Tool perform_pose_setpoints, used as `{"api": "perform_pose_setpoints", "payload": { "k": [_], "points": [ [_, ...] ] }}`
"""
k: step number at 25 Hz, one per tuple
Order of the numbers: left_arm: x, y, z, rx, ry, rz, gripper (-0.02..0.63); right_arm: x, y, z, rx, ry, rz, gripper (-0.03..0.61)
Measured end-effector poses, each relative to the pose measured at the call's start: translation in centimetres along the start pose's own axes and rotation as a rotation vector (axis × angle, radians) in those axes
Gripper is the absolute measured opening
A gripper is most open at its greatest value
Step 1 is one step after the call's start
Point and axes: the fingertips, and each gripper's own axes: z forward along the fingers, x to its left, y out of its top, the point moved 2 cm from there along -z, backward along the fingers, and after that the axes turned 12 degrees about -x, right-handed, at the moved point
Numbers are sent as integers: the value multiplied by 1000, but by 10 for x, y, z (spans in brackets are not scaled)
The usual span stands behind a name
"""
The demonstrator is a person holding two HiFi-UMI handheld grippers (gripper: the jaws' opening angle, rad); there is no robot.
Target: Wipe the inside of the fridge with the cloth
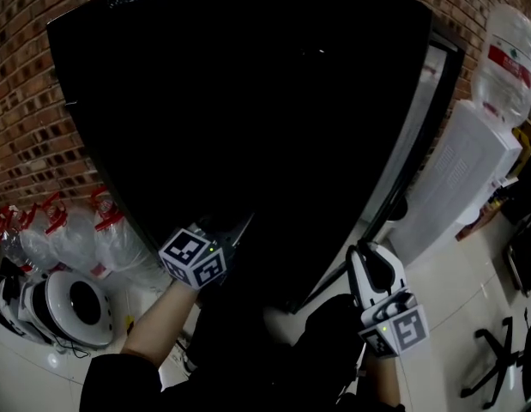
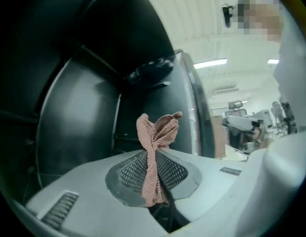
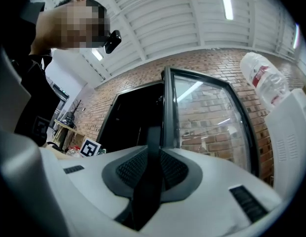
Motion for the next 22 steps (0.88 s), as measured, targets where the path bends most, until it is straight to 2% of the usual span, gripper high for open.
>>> {"api": "perform_pose_setpoints", "payload": {
  "k": [3, 8, 13, 18, 22],
  "points": [
    [-15, 7, -23, -9, -11, -11, 46, 9, 3, -2, -9, 17, 6, 76],
    [-29, 25, -67, -74, 38, -8, 46, 23, 3, -5, -38, 67, 7, 77],
    [-29, 42, -115, -112, 159, 42, 46, 30, 0, -7, -48, 134, 30, 104],
    [-23, 58, -157, -178, 294, 19, 46, 36, -6, -4, -2, 200, 56, 104],
    [-36, 67, -172, -155, 346, 138, 46, 37, -9, 3, -9, 245, 93, 103]
  ]
}}
